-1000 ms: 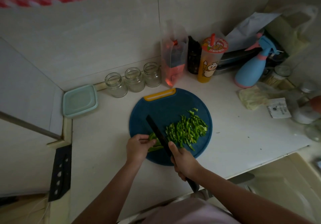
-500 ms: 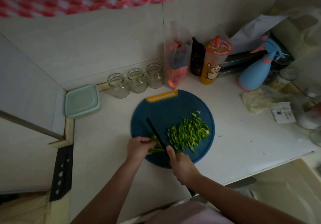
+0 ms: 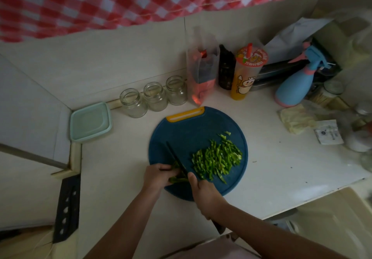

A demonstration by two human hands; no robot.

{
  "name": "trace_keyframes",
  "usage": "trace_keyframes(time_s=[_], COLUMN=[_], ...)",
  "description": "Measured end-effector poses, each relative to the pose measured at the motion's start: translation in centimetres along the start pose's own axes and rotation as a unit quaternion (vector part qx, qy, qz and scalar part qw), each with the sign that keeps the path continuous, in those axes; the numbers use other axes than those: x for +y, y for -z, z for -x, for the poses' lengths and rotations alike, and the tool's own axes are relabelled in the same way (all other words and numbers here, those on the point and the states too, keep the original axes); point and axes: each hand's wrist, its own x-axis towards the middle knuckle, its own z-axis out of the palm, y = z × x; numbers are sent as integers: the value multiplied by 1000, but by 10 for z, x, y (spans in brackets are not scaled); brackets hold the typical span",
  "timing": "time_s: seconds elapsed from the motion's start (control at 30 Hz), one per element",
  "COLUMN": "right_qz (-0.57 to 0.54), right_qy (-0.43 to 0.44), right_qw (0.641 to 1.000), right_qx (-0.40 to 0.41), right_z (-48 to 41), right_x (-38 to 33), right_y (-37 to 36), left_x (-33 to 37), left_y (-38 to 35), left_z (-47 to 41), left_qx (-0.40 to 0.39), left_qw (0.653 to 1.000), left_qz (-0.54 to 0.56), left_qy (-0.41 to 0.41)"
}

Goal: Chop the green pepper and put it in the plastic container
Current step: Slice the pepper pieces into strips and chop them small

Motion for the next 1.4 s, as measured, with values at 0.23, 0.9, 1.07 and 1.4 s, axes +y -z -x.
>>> trace_keyframes(time_s=[0.23, 0.9, 1.07, 1.4], right_qz=[-47, -196, -180, -157], right_qy=[-60, -43, -5, 6], right_qw=[996, 980, 984, 988], right_qx=[-51, 19, -5, 3], right_z=[-10, -1, 9, 13], right_x=[4, 8, 7, 4], right_y=[5, 21, 25, 21], left_x=[2, -11, -14, -14], left_y=[0, 0, 0, -1], left_z=[-3, 3, -1, 1], left_qx=[0, 4, 10, 6], left_qw=[1000, 996, 993, 993], left_qz=[-6, 40, 16, 18], left_qy=[3, -85, -112, -120])
